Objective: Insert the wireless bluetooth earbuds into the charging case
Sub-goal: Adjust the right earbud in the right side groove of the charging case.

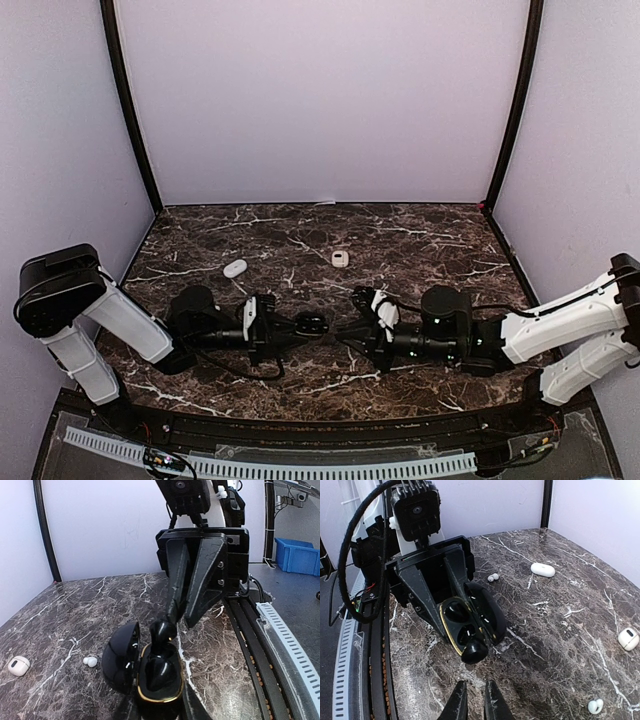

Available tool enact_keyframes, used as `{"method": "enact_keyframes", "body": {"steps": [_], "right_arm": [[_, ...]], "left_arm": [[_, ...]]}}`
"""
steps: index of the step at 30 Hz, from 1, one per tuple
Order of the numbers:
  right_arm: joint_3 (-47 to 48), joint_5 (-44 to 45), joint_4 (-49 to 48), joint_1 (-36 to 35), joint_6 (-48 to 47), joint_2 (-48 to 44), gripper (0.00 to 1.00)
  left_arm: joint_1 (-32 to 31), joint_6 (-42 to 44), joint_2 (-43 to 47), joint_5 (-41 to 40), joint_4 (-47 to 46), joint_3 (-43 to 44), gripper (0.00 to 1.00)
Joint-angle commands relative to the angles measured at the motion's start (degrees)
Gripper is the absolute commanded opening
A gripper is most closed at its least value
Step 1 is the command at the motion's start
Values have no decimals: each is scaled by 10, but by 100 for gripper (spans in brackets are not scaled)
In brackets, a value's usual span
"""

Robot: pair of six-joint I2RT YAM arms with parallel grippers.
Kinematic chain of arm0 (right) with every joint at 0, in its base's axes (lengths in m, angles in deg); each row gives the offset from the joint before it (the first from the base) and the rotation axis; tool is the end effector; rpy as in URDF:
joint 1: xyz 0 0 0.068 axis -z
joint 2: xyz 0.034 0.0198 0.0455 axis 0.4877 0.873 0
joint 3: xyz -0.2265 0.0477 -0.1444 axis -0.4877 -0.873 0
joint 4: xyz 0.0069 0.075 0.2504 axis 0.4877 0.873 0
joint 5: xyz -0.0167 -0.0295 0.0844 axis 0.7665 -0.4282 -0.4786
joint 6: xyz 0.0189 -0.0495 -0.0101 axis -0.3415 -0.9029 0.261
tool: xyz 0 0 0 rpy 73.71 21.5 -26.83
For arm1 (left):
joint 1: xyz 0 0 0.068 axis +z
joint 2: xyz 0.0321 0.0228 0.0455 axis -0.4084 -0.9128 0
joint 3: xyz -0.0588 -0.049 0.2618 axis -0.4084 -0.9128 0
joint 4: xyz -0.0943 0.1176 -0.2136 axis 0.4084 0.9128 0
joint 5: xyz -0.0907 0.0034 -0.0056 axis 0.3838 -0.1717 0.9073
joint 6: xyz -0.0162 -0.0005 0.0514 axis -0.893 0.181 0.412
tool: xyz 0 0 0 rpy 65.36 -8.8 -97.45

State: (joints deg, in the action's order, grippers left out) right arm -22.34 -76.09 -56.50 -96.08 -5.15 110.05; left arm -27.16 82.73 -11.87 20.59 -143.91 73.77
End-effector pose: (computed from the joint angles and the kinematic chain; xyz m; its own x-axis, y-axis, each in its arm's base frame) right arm 0.1047 0.2508 0.1970 -0.1352 -0.2165 -0.9669 -0.9360 0.3481 0.0529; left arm 0.1545 -0.2226 0.1594 0.1429 0.0026 -0.9897 0.9830 0.1164 0.1422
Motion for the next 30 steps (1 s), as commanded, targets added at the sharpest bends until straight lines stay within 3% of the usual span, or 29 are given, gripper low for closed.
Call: {"method": "enact_keyframes", "body": {"steps": [1,15,30], "right_arm": [[1,11,-24,9,-15,-16,15],[25,-22,-5,10,-44,-5,34],[39,-30,1,10,-49,12,35]], "left_arm": [[-1,-6,5,31,-18,6,11],[-1,-9,3,51,-13,10,11],[-1,-13,0,77,-5,17,11]]}}
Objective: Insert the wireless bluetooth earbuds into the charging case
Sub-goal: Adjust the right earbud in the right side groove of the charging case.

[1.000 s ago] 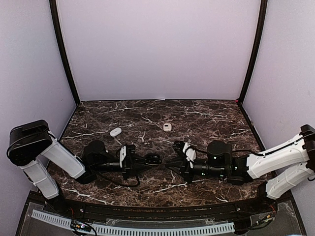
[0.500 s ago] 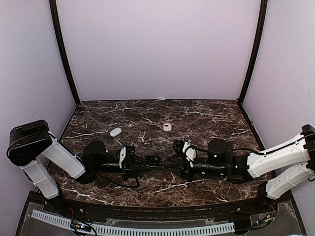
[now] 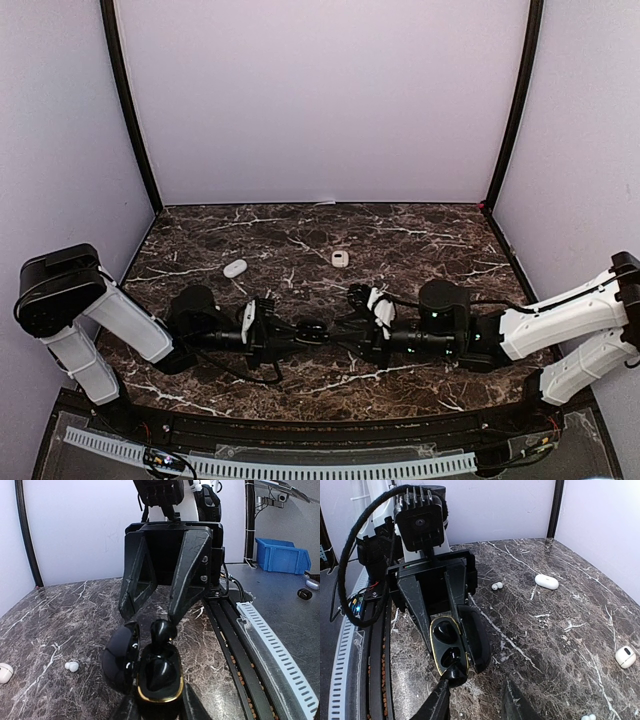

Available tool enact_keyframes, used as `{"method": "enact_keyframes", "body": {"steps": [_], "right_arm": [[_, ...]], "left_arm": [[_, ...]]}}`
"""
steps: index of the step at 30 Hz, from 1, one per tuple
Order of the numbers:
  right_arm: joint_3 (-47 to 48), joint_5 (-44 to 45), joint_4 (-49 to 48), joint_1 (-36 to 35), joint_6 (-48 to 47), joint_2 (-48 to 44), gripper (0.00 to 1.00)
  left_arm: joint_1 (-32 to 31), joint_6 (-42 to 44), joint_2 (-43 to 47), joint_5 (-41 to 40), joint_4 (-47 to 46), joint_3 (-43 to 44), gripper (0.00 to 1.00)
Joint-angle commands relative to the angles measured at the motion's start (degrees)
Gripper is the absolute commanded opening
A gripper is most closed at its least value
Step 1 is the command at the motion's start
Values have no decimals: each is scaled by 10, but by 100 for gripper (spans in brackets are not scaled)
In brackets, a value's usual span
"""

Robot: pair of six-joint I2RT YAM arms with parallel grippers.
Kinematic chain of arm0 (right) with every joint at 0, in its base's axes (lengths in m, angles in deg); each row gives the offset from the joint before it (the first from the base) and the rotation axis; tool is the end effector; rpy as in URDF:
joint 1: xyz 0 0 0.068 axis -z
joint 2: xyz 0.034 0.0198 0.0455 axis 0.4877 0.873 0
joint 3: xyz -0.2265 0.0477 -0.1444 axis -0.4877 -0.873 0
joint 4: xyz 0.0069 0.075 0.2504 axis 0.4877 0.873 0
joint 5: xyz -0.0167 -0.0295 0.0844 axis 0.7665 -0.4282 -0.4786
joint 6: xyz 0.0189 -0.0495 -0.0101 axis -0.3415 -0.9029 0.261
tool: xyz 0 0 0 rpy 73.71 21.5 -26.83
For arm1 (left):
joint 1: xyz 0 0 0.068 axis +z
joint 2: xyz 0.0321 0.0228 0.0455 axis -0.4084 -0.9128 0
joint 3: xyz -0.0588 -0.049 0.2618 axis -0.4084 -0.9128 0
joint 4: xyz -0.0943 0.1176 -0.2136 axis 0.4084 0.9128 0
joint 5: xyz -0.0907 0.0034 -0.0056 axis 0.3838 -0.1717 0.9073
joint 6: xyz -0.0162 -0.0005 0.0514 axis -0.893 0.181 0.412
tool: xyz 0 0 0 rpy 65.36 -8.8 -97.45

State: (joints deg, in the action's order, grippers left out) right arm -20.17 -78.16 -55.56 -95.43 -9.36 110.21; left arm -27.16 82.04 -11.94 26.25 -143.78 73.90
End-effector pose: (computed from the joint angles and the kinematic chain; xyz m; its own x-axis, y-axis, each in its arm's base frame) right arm 0.1089 0.2557 0.2065 -0.0611 -0.2230 -0.9729 -0.9510 0.3091 -0.0111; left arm 0.1513 -0.2233 0.1594 0.1311 -0.0098 -0.9913 0.9912 0.0185 0.1309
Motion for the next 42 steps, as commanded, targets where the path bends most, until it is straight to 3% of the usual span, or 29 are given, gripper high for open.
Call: {"method": "enact_keyframes", "body": {"steps": [1,22,26,29,42], "right_arm": [[19,-12,-9,3,-6,12,35],[44,-10,-5,2,-3,41,41],[30,-29,-14,2,-2,25,58],[8,-45,-19,2,-3,2,64],[-5,-86,21,2,-34,-30,60]], "left_arm": [[-1,-6,0,22,-6,16,11],[-1,-7,-5,18,-1,21,11],[-1,-7,-3,13,0,20,11],[-1,-7,-1,5,-1,18,11],[-1,-9,-1,23,-8,18,11]]}}
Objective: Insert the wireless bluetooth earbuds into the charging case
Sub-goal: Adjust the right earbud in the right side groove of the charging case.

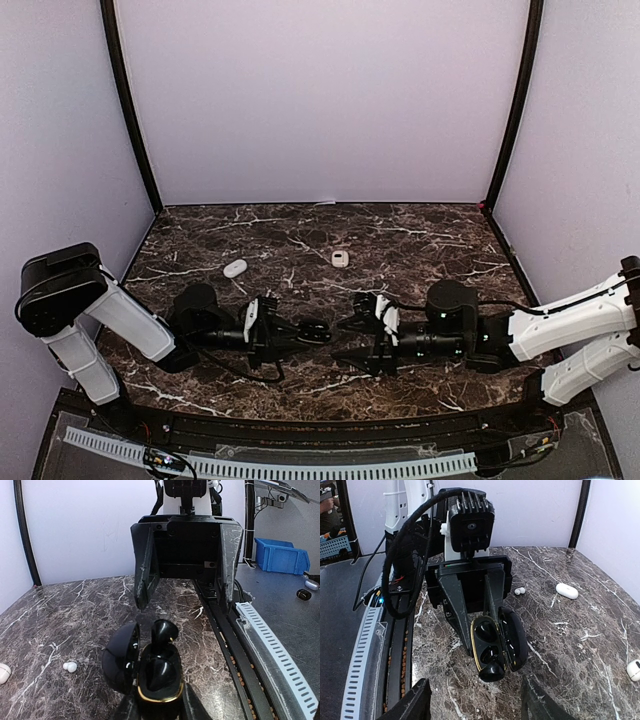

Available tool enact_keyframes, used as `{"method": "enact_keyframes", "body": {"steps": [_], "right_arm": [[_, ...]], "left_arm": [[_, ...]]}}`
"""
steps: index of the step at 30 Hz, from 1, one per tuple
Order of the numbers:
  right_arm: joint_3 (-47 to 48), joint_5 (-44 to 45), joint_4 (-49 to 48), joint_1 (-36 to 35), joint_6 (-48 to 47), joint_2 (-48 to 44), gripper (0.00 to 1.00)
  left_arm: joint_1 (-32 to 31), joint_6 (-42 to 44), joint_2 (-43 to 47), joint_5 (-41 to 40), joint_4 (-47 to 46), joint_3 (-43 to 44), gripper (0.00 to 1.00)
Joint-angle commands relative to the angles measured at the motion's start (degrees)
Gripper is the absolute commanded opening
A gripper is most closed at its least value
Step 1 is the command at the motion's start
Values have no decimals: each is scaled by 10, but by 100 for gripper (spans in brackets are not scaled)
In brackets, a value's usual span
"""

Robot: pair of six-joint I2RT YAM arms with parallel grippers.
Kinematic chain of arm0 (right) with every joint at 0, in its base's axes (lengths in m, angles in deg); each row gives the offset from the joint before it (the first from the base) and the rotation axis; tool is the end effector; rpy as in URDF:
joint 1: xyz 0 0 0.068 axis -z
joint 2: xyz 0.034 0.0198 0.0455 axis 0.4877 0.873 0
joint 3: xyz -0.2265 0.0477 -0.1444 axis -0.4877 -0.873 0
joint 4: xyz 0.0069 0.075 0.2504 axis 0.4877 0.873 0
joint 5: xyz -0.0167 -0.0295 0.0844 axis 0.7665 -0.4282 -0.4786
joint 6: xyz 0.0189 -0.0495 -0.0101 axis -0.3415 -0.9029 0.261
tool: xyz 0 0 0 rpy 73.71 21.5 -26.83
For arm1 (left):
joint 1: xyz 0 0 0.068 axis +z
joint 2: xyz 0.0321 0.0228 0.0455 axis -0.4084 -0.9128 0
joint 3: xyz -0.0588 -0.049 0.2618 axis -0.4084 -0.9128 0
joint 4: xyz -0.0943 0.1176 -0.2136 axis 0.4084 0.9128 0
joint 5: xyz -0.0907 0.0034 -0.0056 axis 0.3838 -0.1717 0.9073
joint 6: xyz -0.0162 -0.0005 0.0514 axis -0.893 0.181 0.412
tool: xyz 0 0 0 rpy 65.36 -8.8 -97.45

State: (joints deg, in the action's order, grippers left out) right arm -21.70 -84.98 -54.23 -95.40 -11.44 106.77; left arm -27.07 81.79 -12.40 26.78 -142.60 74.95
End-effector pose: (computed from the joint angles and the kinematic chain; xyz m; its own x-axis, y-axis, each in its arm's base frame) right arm 0.1007 0.2471 0.2108 -0.0207 -0.2171 -0.9759 -0.9816 0.1898 -0.0214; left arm 0.1541 -0.2264 0.1594 0.1204 -0.0029 -0.9927 0.9927 0.0098 0.1203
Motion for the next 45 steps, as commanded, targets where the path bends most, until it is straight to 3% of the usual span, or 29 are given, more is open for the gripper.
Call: {"method": "enact_keyframes", "body": {"steps": [1,5,18,45], "right_arm": [[14,-19,9,3,-15,7,57],[28,-23,17,2,-20,21,47],[36,-52,12,2,-19,31,48],[35,-68,18,2,-8,27,14]], "left_arm": [[-2,-8,3,20,-19,8,11],[-2,-8,2,27,-18,8,11],[-2,-10,-2,34,-9,15,11],[-2,-12,-2,20,1,19,11]]}}
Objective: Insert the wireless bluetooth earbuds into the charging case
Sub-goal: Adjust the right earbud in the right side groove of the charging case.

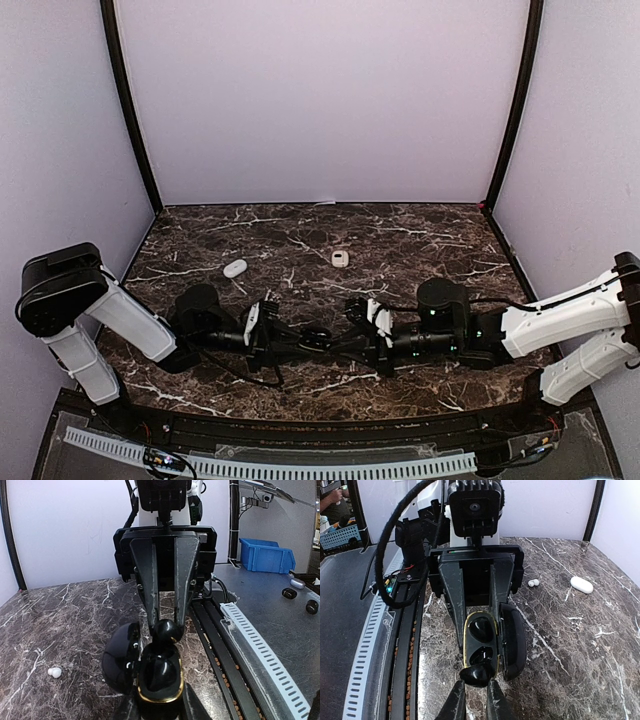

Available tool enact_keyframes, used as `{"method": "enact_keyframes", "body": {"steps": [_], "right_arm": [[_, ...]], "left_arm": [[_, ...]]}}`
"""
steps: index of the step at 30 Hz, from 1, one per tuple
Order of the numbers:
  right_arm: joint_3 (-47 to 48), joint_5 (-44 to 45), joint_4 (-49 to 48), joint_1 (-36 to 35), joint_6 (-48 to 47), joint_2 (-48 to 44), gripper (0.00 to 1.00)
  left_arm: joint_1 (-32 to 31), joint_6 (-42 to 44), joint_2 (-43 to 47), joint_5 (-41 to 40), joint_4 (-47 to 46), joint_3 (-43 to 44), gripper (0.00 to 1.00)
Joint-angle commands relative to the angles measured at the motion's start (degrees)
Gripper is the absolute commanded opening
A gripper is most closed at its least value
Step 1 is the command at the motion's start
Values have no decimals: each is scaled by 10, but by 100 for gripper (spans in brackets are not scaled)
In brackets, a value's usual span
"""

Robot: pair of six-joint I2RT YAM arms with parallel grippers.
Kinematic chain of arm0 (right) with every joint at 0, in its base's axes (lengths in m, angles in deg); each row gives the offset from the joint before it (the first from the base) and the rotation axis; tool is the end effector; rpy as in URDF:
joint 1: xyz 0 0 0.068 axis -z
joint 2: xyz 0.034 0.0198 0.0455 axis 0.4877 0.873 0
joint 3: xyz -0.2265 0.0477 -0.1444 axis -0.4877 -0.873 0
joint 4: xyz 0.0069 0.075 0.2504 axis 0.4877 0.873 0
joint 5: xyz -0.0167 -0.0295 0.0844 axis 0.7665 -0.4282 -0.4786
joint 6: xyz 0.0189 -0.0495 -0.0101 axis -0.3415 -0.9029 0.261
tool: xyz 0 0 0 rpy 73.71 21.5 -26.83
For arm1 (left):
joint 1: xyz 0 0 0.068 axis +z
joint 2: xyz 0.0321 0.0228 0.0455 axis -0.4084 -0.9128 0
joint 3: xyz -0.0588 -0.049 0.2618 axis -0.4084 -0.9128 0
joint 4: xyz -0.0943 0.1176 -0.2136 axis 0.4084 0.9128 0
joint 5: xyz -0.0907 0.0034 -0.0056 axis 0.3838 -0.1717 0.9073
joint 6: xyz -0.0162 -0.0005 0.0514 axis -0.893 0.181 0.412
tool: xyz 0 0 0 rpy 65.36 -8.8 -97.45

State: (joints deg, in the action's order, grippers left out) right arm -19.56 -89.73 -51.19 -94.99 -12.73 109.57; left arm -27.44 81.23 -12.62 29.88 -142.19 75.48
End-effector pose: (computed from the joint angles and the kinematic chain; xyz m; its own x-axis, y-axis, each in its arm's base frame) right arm 0.1033 0.2552 0.2051 -0.0246 -0.2711 -0.9622 -0.9938 0.1114 -0.0059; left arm 0.1520 -0.2291 0.1599 0.1094 -0.0081 -0.9940 0.9927 -0.0506 0.1097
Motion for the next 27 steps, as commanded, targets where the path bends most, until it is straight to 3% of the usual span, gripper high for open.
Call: {"method": "enact_keyframes", "body": {"steps": [1,27], "right_arm": [[14,-20,-13,-2,6,0,14],[43,66,-35,-10,97,63,12]], "left_arm": [[2,-6,0,-11,-4,14,11],[1,12,4,-91,6,9,10]]}}
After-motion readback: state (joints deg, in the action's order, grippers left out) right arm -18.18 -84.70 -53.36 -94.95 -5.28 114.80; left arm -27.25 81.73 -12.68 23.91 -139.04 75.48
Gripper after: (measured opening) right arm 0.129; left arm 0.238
